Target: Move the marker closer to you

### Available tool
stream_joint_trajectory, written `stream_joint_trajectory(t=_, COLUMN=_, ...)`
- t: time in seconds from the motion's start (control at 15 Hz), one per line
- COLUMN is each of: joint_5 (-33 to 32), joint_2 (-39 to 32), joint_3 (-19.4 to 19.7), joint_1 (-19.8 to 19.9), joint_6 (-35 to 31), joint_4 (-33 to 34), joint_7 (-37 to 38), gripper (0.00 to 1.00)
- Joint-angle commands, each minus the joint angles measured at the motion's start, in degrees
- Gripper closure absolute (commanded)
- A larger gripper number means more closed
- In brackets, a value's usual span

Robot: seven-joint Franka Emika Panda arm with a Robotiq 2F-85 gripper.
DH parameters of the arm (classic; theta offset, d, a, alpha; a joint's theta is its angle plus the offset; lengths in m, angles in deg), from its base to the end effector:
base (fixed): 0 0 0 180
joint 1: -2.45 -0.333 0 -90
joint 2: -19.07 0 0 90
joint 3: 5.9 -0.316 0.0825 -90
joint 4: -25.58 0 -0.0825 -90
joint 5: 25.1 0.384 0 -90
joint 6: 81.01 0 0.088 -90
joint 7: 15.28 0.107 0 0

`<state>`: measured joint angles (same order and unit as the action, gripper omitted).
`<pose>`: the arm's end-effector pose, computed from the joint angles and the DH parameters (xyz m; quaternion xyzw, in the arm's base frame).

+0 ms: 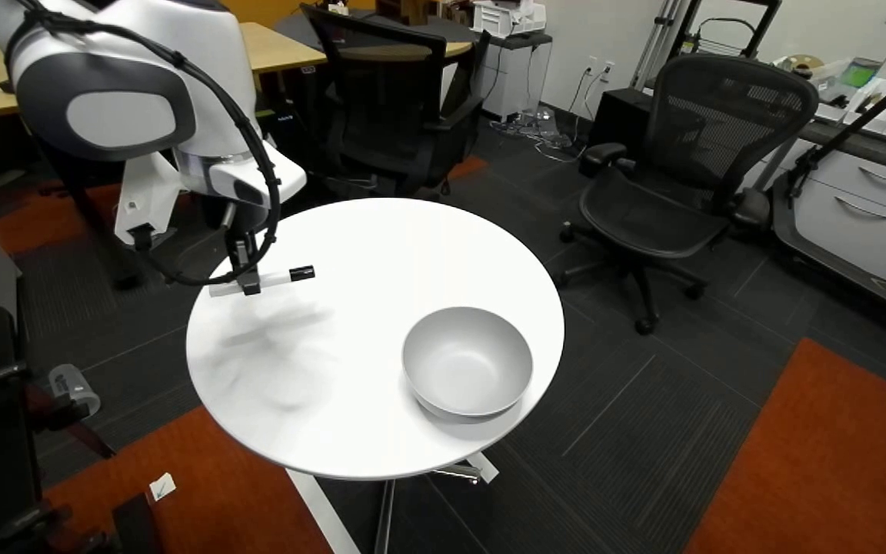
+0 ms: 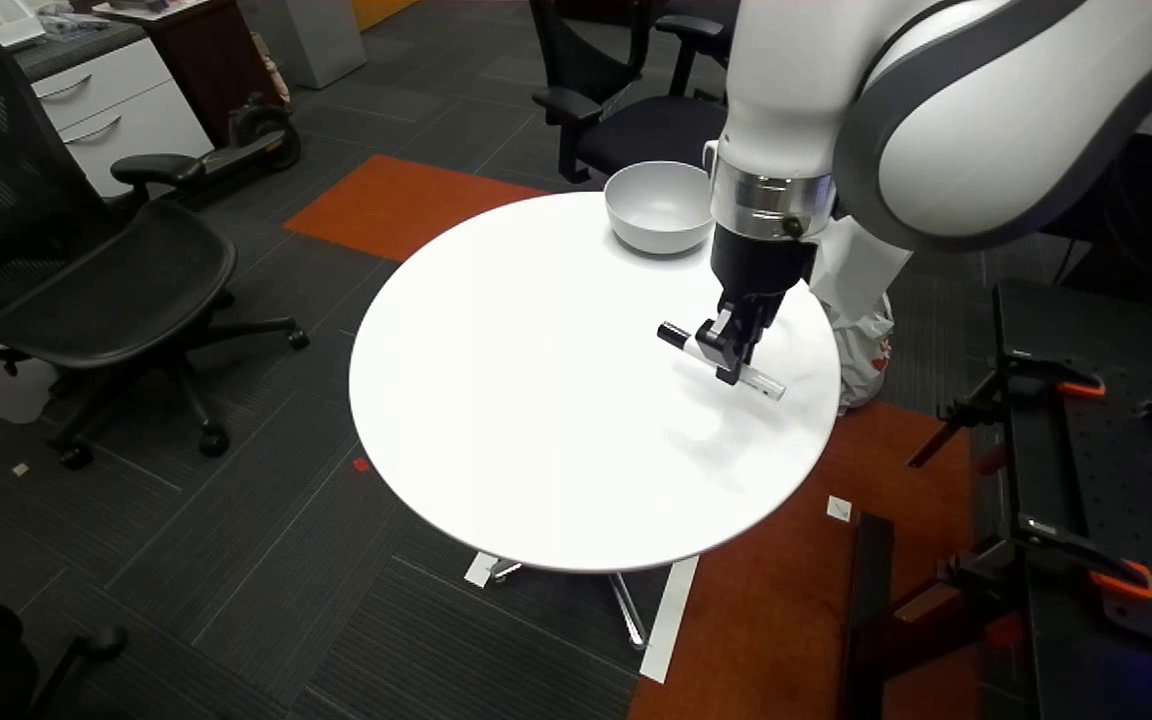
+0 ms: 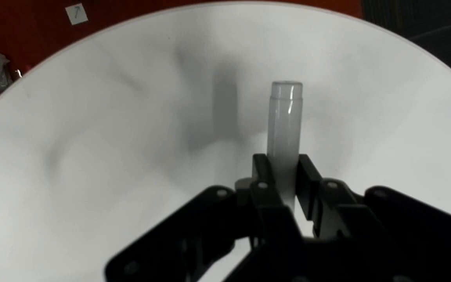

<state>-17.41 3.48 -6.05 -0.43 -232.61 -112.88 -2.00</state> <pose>0.4892 0.0224 0.1952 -0.9882 0.1486 0.0255 0.0276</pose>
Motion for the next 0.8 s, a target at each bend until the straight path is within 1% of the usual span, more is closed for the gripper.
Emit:
stream_joint_trajectory(t=0.0, joint_5=-2.75, joint_2=0.62, joint_3=0.7, joint_1=-0.25, joint_6=4.07, joint_4=0.28, joint_7=-0.5, gripper=0.95)
stream_joint_trajectory(t=0.4, joint_5=-4.43, joint_2=-1.38, joint_3=0.6, joint_1=-0.53, joint_6=5.3, joint_4=1.01, joint_7=-0.01, gripper=0.95)
stream_joint_trajectory(t=0.47, joint_5=-4.19, joint_2=-1.61, joint_3=0.53, joint_1=-0.51, joint_6=5.34, joint_4=1.11, joint_7=0.04, gripper=0.55)
stream_joint_trajectory(t=0.53, joint_5=-4.2, joint_2=-1.78, joint_3=0.52, joint_1=-0.56, joint_6=5.27, joint_4=1.09, joint_7=0.02, gripper=0.54)
stream_joint_trajectory(t=0.6, joint_5=-4.23, joint_2=-1.93, joint_3=0.57, joint_1=-0.6, joint_6=5.32, joint_4=1.11, joint_7=0.1, gripper=0.49)
stream_joint_trajectory(t=0.73, joint_5=-4.07, joint_2=-2.12, joint_3=0.6, joint_1=-0.58, joint_6=5.25, joint_4=1.09, joint_7=0.19, gripper=0.34)
